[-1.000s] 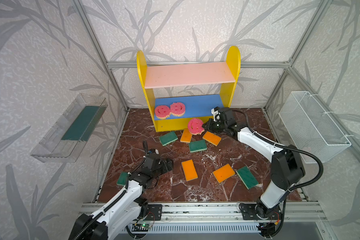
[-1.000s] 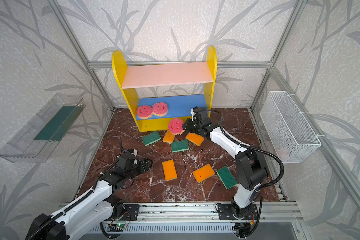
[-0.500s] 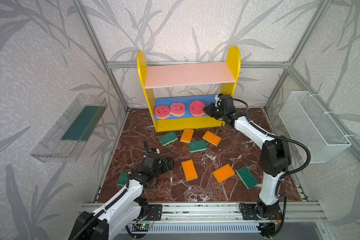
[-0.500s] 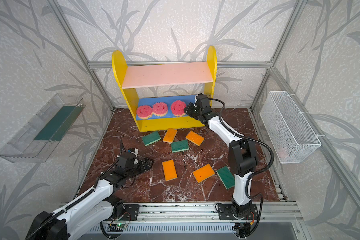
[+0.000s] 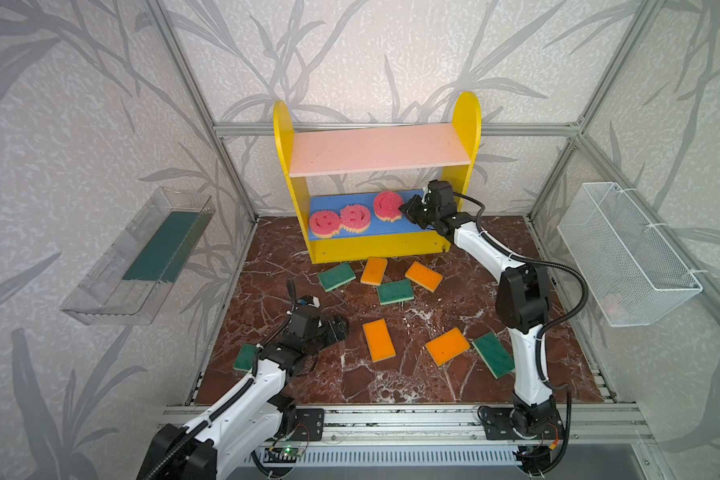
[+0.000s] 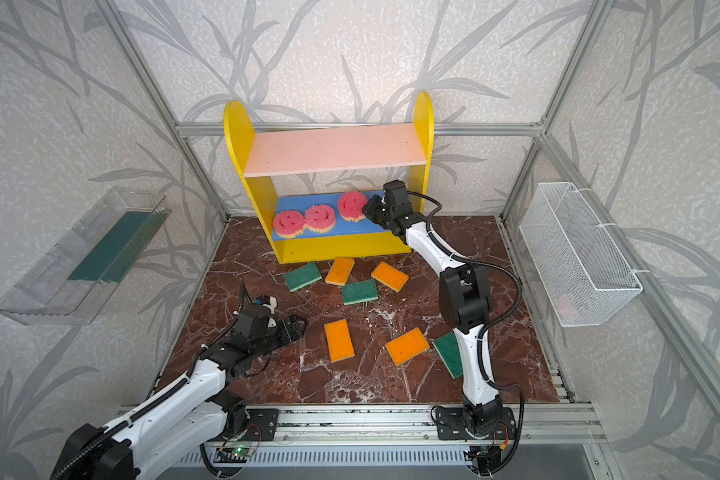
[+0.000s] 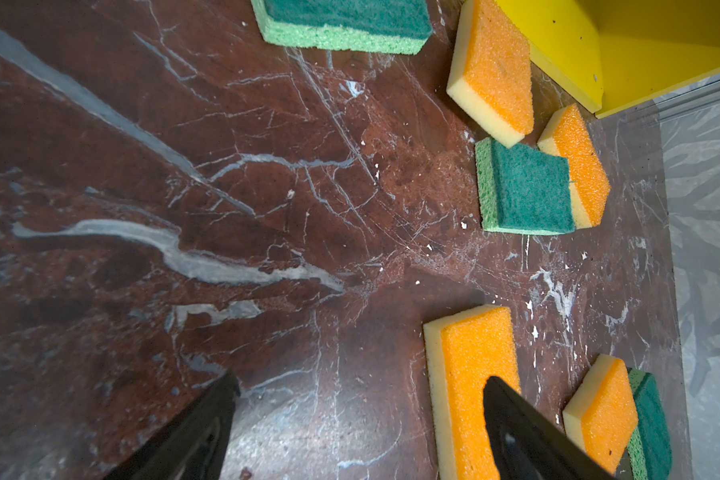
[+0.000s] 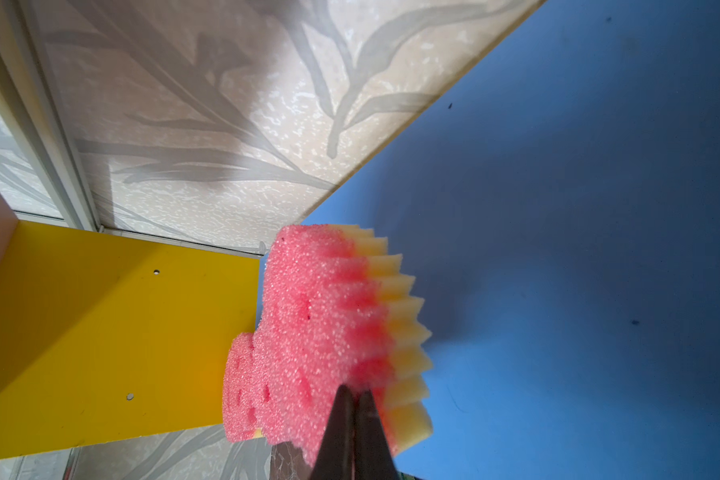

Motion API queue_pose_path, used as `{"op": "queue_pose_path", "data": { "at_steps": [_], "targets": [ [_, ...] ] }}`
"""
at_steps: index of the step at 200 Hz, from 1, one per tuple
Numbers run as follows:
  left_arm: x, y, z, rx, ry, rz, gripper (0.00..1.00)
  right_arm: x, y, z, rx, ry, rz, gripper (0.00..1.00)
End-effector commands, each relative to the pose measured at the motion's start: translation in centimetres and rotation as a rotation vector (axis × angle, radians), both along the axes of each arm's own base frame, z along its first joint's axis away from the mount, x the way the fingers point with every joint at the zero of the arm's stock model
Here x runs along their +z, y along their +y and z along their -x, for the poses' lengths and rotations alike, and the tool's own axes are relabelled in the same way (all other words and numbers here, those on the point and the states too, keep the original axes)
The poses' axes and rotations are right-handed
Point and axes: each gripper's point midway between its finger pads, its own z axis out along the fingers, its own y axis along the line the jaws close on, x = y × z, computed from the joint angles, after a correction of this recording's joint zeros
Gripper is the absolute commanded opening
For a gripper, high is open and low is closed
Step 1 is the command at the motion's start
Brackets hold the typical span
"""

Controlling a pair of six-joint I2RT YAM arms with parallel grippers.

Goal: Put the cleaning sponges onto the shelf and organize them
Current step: 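Release the sponge beside the other two and open the right gripper, then withdraw the right gripper to the table sponges while the left gripper nears the shelf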

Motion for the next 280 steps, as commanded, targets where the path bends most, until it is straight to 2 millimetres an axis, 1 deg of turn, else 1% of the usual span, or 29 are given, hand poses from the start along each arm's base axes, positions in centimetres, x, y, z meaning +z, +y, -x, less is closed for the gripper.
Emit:
{"op": "queue_pose_path", "data": {
  "at_steps": [1, 26, 47, 56, 80, 101, 125, 147, 174, 201, 224, 240, 250, 256, 258, 260, 262, 280],
  "targets": [
    [0.2, 0.0, -0.2, -0.005, -0.015, -0.013, 0.94, -0.2, -0.1, -0.5, -0.015, 0.012, 0.001, 0.04],
    [0.1, 0.0, -0.1, -0.007, -0.016, -0.013, 0.94, -0.5, 0.0, -0.5, -0.014, 0.017, 0.003, 0.07],
    [0.1, 0.0, -0.1, -0.007, -0.016, -0.014, 0.94, -0.6, 0.0, -0.5, -0.011, 0.019, 0.005, 0.11],
    [0.2, 0.0, -0.2, -0.008, -0.018, -0.015, 0.94, -0.5, 0.0, -0.4, -0.011, 0.018, 0.005, 0.14],
    [0.2, 0.1, -0.1, -0.005, -0.019, -0.014, 0.94, -0.7, 0.0, -0.3, -0.01, 0.024, 0.008, 0.31],
    [0.4, 0.1, -0.1, -0.004, -0.02, -0.017, 0.94, -0.5, 0.1, -0.2, -0.005, 0.021, 0.009, 0.38],
    [0.9, 0.2, 0.0, -0.001, -0.029, -0.015, 0.94, 0.1, 0.1, 0.0, 0.003, 0.008, 0.011, 0.44],
    [1.2, 0.3, 0.1, 0.0, -0.027, -0.032, 0.93, 1.3, 0.0, 0.4, 0.014, -0.013, 0.019, 0.48],
    [1.7, -0.4, 0.1, -0.027, -0.036, -0.074, 0.93, 2.8, 0.0, 1.7, 0.047, -0.047, 0.061, 0.52],
    [1.5, -2.2, 0.0, -0.078, -0.034, -0.097, 0.92, 4.2, -0.8, 4.0, 0.079, -0.091, 0.093, 0.53],
    [0.9, -4.0, 0.0, -0.122, -0.01, -0.101, 0.89, 4.4, -1.8, 7.4, 0.133, -0.111, 0.149, 0.53],
    [0.6, -5.3, -0.2, -0.143, 0.001, -0.091, 0.84, 3.7, -2.6, 10.3, 0.188, -0.106, 0.195, 0.53],
    [0.7, -6.0, -0.4, -0.146, -0.012, -0.077, 0.82, 2.8, -3.0, 12.3, 0.235, -0.095, 0.227, 0.51],
    [0.8, -6.5, -0.5, -0.151, -0.02, -0.07, 0.81, 2.5, -3.3, 13.6, 0.264, -0.098, 0.244, 0.48],
    [0.8, -6.6, -0.5, -0.152, -0.021, -0.068, 0.81, 2.0, -3.3, 13.9, 0.275, -0.089, 0.25, 0.47],
    [0.8, -6.7, -0.5, -0.154, -0.022, -0.067, 0.81, 2.5, -3.5, 14.5, 0.282, -0.101, 0.25, 0.45],
    [0.9, -6.8, -0.5, -0.155, -0.024, -0.065, 0.81, 2.4, -3.6, 15.0, 0.289, -0.1, 0.254, 0.44],
    [1.0, -7.8, -0.7, -0.172, -0.025, -0.043, 0.79, 0.2, -4.1, 18.9, 0.365, -0.07, 0.278, 0.35]
  ]
}}
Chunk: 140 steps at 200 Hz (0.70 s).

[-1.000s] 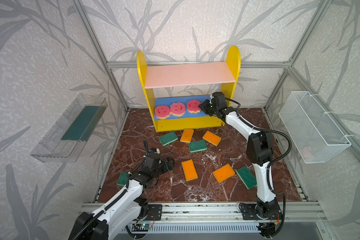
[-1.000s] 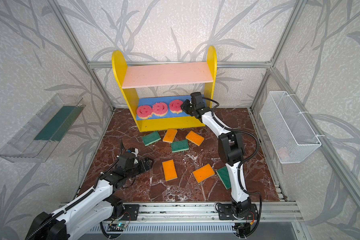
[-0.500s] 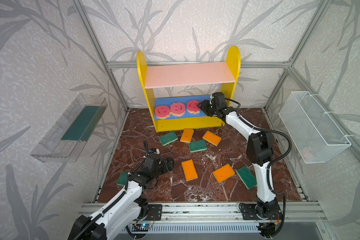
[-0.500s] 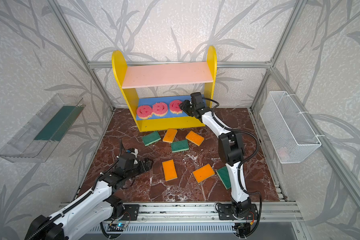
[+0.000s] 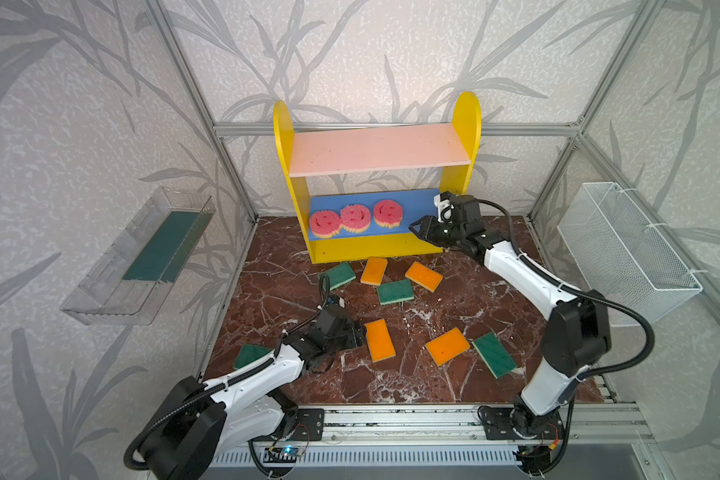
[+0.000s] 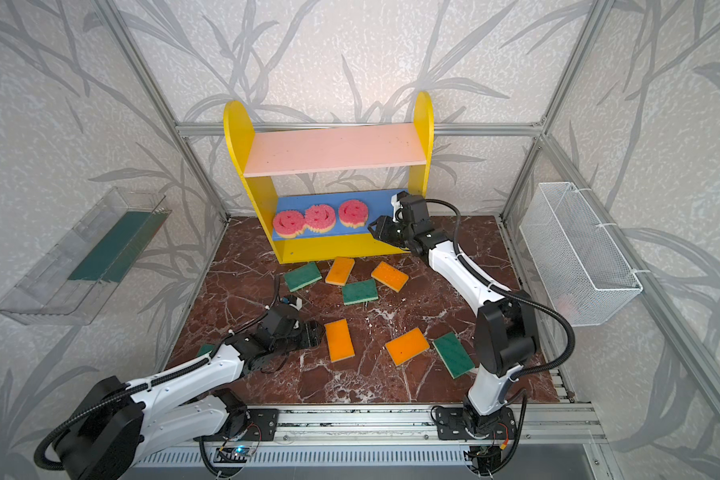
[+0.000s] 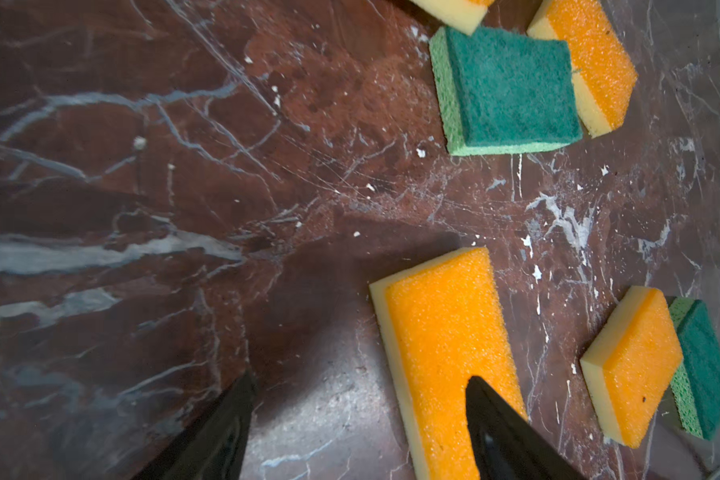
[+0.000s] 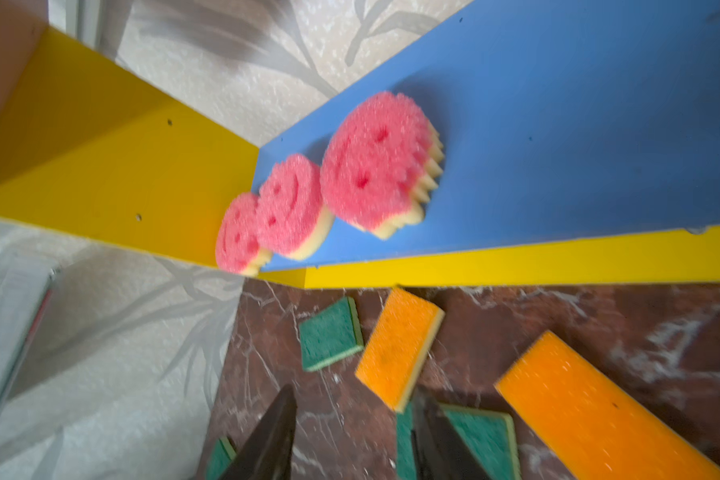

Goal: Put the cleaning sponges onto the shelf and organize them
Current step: 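Withdraw the right gripper to the table sponges while the left gripper nears the shelf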

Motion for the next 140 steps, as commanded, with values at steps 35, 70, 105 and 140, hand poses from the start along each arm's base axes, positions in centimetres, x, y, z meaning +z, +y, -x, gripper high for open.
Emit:
{"op": "queue_pose_path", "data": {
  "at_steps": [35, 70, 105, 140],
  "targets": [
    [1.7, -2.1, -2.0, 0.009, -0.055, 0.053, 0.77, -7.2, 0.4, 11.7, 0.293, 0.112, 0.115, 0.38],
    [2.9, -0.1, -2.5, 0.102, -0.106, 0.05, 0.8, -9.9, 2.0, 13.2, 0.325, 0.116, 0.175, 0.48],
    [3.9, 2.9, -2.0, 0.202, -0.135, 0.055, 0.85, -10.5, 5.9, 11.2, 0.353, 0.039, 0.252, 0.39],
    [4.7, 6.7, -1.3, 0.328, -0.145, 0.118, 0.82, -12.2, 10.2, 6.4, 0.359, 0.007, 0.276, 0.0]
  ]
}}
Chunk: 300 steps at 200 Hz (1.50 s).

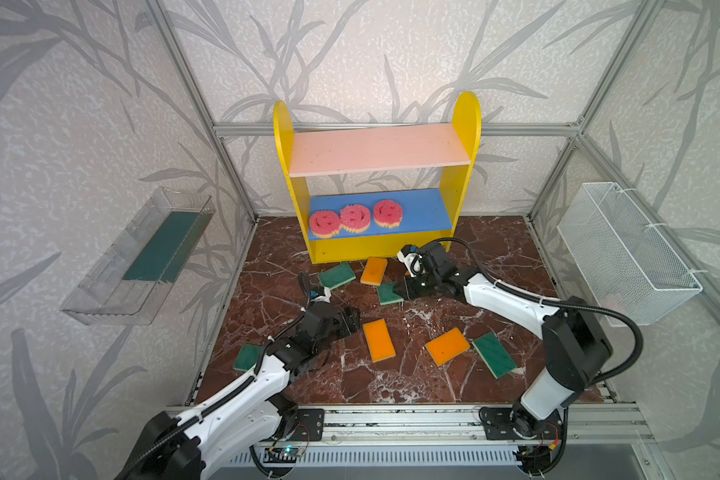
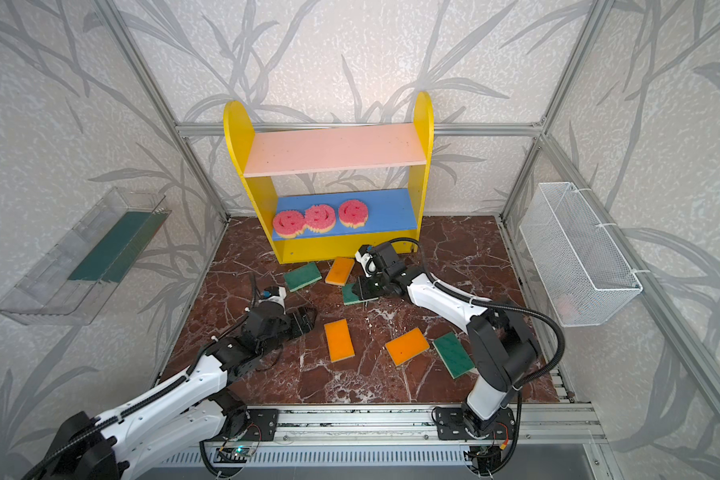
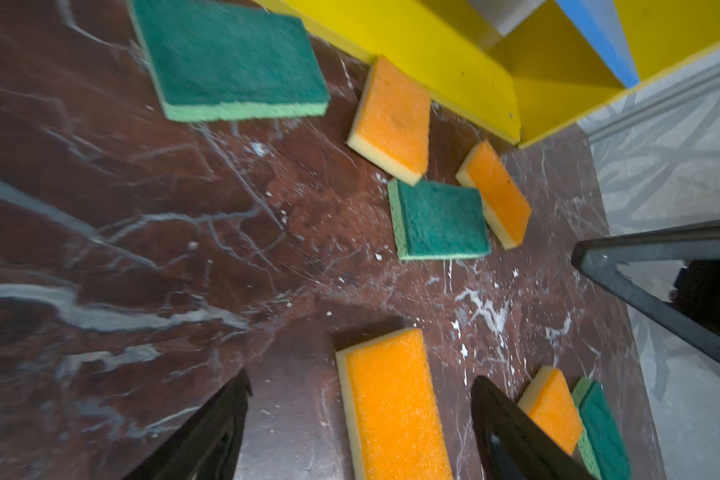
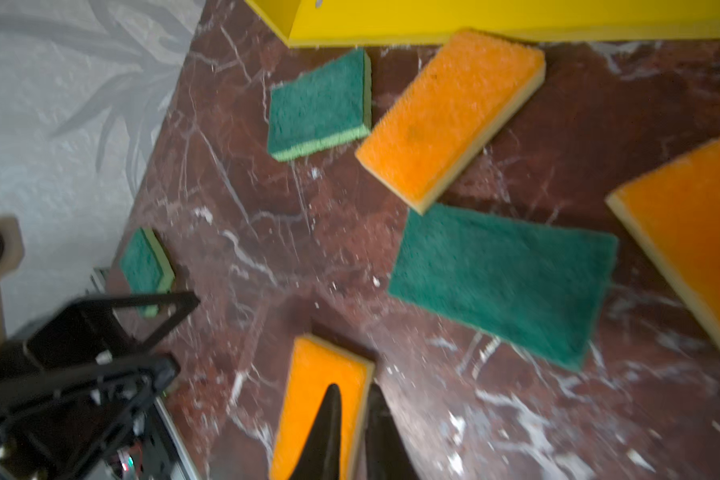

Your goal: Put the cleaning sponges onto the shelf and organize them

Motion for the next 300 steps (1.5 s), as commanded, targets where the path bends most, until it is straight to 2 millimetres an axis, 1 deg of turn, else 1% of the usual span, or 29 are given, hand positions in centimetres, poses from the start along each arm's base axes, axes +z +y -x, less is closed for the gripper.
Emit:
{"op": "queue_pose_path", "data": {
  "at_steps": [1, 26, 54, 77, 92, 98, 107, 132, 139, 140, 143, 144, 147, 148, 179, 198, 211, 213, 215, 219, 221, 223, 232, 247, 261, 289, 295, 297, 300],
  "targets": [
    [-1.3, 3.1, 1.2, 0.105, 0.053, 0.006, 0.82, -0.5, 2.4, -3.7, -0.004, -0.078, 0.012, 0.0],
    [-0.6, 4.6, 2.5, 0.138, 0.04, -0.007, 0.82, -2.4, 4.9, -6.8, 0.006, -0.068, 0.027, 0.0],
    [-0.6, 5.6, 3.7, 0.159, 0.041, -0.016, 0.82, -4.6, 6.6, -9.4, -0.006, -0.056, 0.044, 0.0],
    [-0.9, 5.7, 3.9, 0.161, 0.053, -0.023, 0.82, -6.9, 7.2, -10.1, -0.011, -0.018, 0.07, 0.0],
    [-0.9, 5.7, 3.6, 0.157, 0.053, -0.035, 0.83, -8.2, 6.7, -10.1, -0.025, -0.003, 0.098, 0.0],
    [-0.7, 5.6, 3.4, 0.156, 0.049, -0.036, 0.83, -9.0, 6.3, -9.9, -0.028, 0.007, 0.117, 0.0],
    [-0.5, 5.3, 2.9, 0.152, 0.042, -0.036, 0.83, -9.5, 5.8, -9.7, -0.032, 0.014, 0.133, 0.0],
    [0.4, 4.4, 0.7, 0.141, 0.026, -0.036, 0.83, -10.4, 4.0, -8.5, -0.044, 0.029, 0.168, 0.0],
    [0.8, 4.0, -0.2, 0.139, 0.019, -0.035, 0.81, -10.5, 3.5, -8.2, -0.052, 0.034, 0.169, 0.0],
    [0.5, 4.0, -0.3, 0.138, 0.028, -0.04, 0.81, -10.5, 3.4, -8.1, -0.053, 0.034, 0.168, 0.0],
    [0.9, 3.8, -0.6, 0.137, 0.017, -0.036, 0.8, -10.5, 3.2, -8.0, -0.058, 0.036, 0.167, 0.0],
    [0.7, 3.8, -0.7, 0.136, 0.025, -0.041, 0.8, -10.5, 3.1, -8.0, -0.06, 0.037, 0.166, 0.0],
    [1.1, 3.6, -1.1, 0.135, 0.012, -0.035, 0.79, -10.6, 2.7, -7.8, -0.065, 0.04, 0.166, 0.0],
    [0.9, 3.5, -1.2, 0.133, 0.019, -0.039, 0.79, -10.6, 2.7, -7.8, -0.067, 0.042, 0.165, 0.0],
    [3.0, 2.1, -5.7, 0.143, -0.067, -0.017, 0.73, -10.8, 0.2, -5.8, -0.088, 0.054, 0.17, 0.0],
    [4.1, 0.9, -8.7, 0.121, -0.088, -0.039, 0.72, -10.4, -0.9, -4.7, -0.094, 0.054, 0.168, 0.0],
    [4.2, 0.5, -10.4, 0.117, -0.094, -0.056, 0.71, -9.6, -1.4, -4.3, -0.102, 0.045, 0.154, 0.0],
    [3.9, 0.4, -10.7, 0.116, -0.088, -0.059, 0.71, -9.5, -1.4, -4.3, -0.103, 0.043, 0.15, 0.0],
    [4.1, 0.4, -11.0, 0.117, -0.095, -0.056, 0.7, -9.3, -1.5, -4.2, -0.105, 0.042, 0.147, 0.0],
    [4.0, 0.4, -11.5, 0.118, -0.097, -0.053, 0.69, -8.9, -1.6, -4.2, -0.108, 0.037, 0.138, 0.0],
    [3.7, 0.3, -11.7, 0.117, -0.09, -0.055, 0.68, -8.6, -1.6, -4.2, -0.109, 0.034, 0.133, 0.0],
    [3.9, 0.3, -12.0, 0.117, -0.097, -0.051, 0.67, -8.4, -1.6, -4.1, -0.11, 0.031, 0.13, 0.0],
    [3.2, 0.3, -13.0, 0.12, -0.086, -0.051, 0.63, -7.2, -1.7, -3.9, -0.112, 0.016, 0.106, 0.0],
    [1.9, 0.4, -14.3, 0.121, -0.07, -0.064, 0.57, -5.1, -1.8, -3.6, -0.112, -0.014, 0.072, 0.0],
    [1.1, 0.9, -15.3, 0.136, -0.063, -0.069, 0.48, -3.3, -1.9, -3.0, -0.106, -0.04, 0.039, 0.0],
    [0.2, 2.3, -16.9, 0.185, -0.059, -0.076, 0.36, -1.0, -2.3, -1.6, -0.086, -0.067, -0.011, 0.06],
    [0.0, 2.7, -17.1, 0.193, -0.054, -0.088, 0.34, -1.1, -2.4, -1.3, -0.08, -0.062, -0.01, 0.07],
    [0.0, 2.8, -17.1, 0.196, -0.053, -0.094, 0.32, -0.3, -2.4, -1.3, -0.08, -0.076, -0.023, 0.07],
    [-0.1, 3.0, -17.3, 0.2, -0.054, -0.1, 0.31, 0.0, -2.5, -1.1, -0.08, -0.08, -0.028, 0.08]
  ]
}}
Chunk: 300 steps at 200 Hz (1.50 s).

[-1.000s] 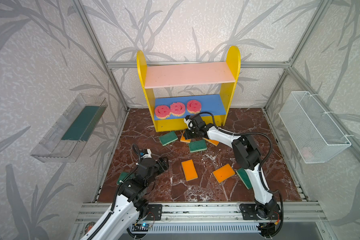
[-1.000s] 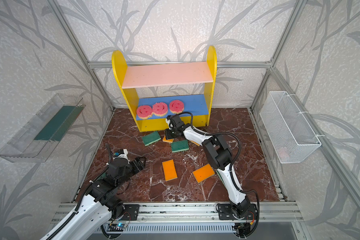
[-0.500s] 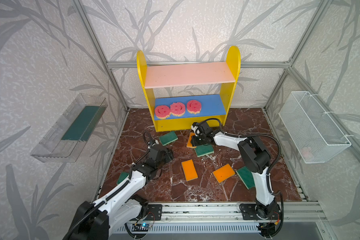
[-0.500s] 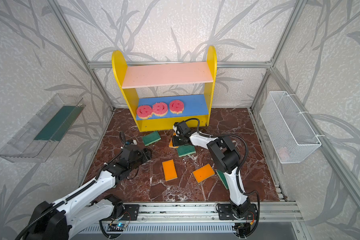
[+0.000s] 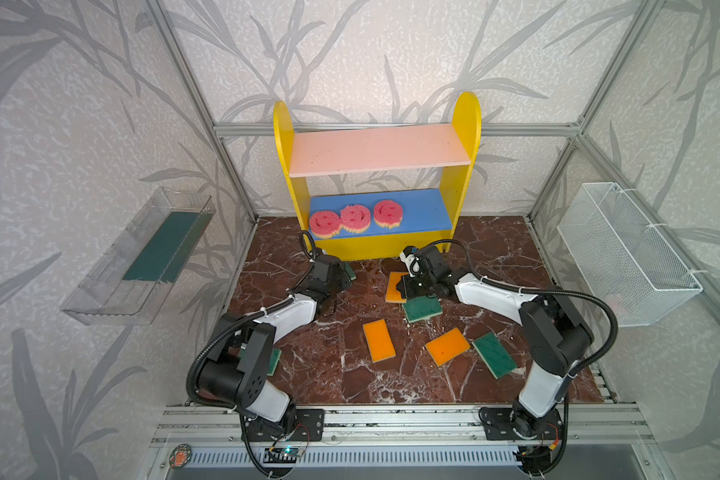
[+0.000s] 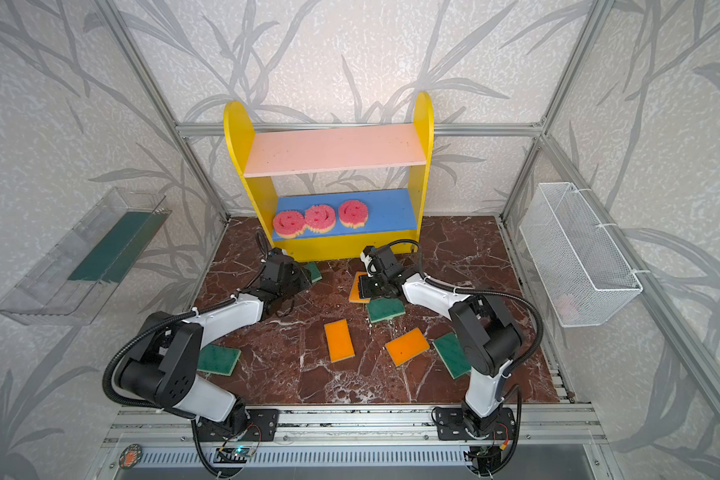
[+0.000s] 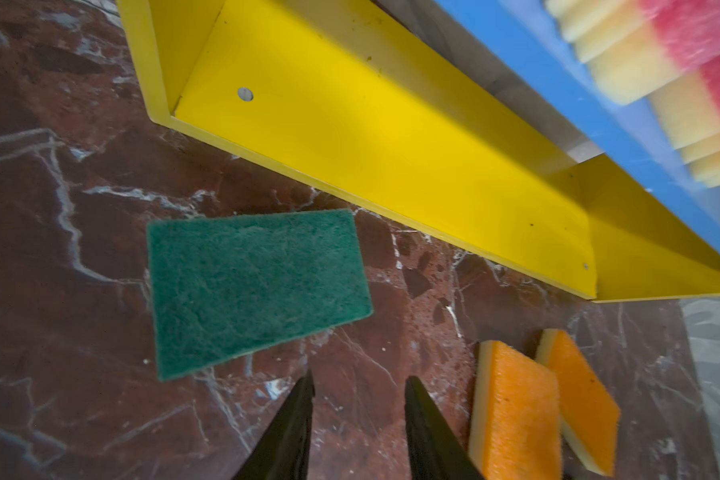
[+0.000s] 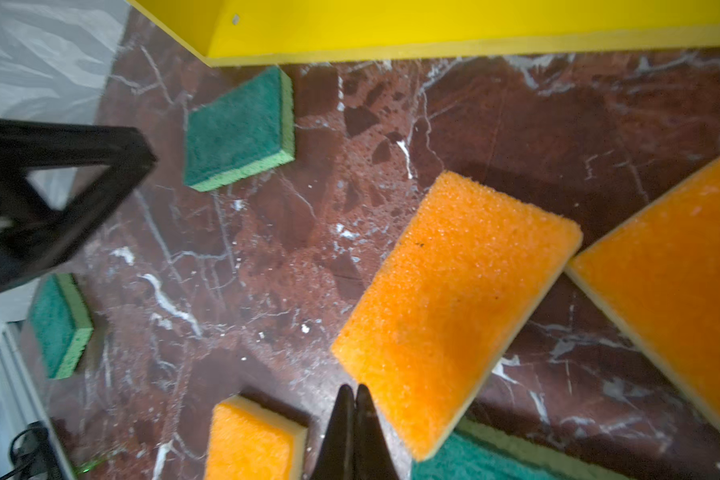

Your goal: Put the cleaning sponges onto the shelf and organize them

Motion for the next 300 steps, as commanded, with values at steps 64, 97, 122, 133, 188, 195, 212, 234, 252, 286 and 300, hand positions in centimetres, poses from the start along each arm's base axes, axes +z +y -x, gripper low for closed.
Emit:
{"op": "queue_pose_path", "data": {
  "at_steps": [64, 97, 122, 133, 188, 195, 212, 234, 252, 286, 300],
  "targets": [
    [-0.9, 3.9, -4.0, 0.102, 0.037, -0.09, 0.0, 4.3, -1.0, 3.3, 0.031, -0.056, -0.123, 0.1],
    [-3.1, 3.8, -4.4, 0.092, 0.091, -0.062, 0.0, 4.3, -1.6, 4.2, 0.029, -0.056, -0.13, 0.1],
    [-4.1, 3.4, -4.7, 0.078, 0.129, -0.055, 0.0, 4.6, -1.7, 4.7, 0.032, -0.056, -0.144, 0.1],
    [-4.6, 3.1, -4.7, 0.066, 0.147, -0.047, 0.0, 4.7, -1.8, 4.8, 0.03, -0.06, -0.145, 0.1],
    [-6.1, 0.1, -3.4, -0.006, 0.198, 0.059, 0.0, 5.1, -2.2, 4.8, 0.018, -0.064, -0.158, 0.11],
    [-6.2, -0.3, -3.0, -0.015, 0.201, 0.062, 0.0, 5.1, -2.4, 4.6, 0.015, -0.058, -0.164, 0.11],
    [-6.5, -1.4, -1.7, -0.038, 0.204, 0.072, 0.0, 5.3, -3.0, 4.3, -0.002, -0.044, -0.188, 0.11],
    [-6.9, -3.2, -0.1, -0.072, 0.211, 0.088, 0.0, 5.7, -3.7, 3.9, -0.019, -0.038, -0.211, 0.12],
    [-6.8, -4.7, 1.0, -0.096, 0.204, 0.094, 0.0, 6.0, -4.0, 3.8, -0.024, -0.041, -0.216, 0.12],
    [-4.6, -7.1, 2.3, -0.142, 0.154, 0.085, 0.0, 6.1, -4.1, 3.7, -0.027, -0.039, -0.219, 0.13],
    [-2.9, -6.9, 2.3, -0.145, 0.129, 0.071, 0.0, 6.0, -4.1, 3.8, -0.024, -0.033, -0.22, 0.14]
  ]
}}
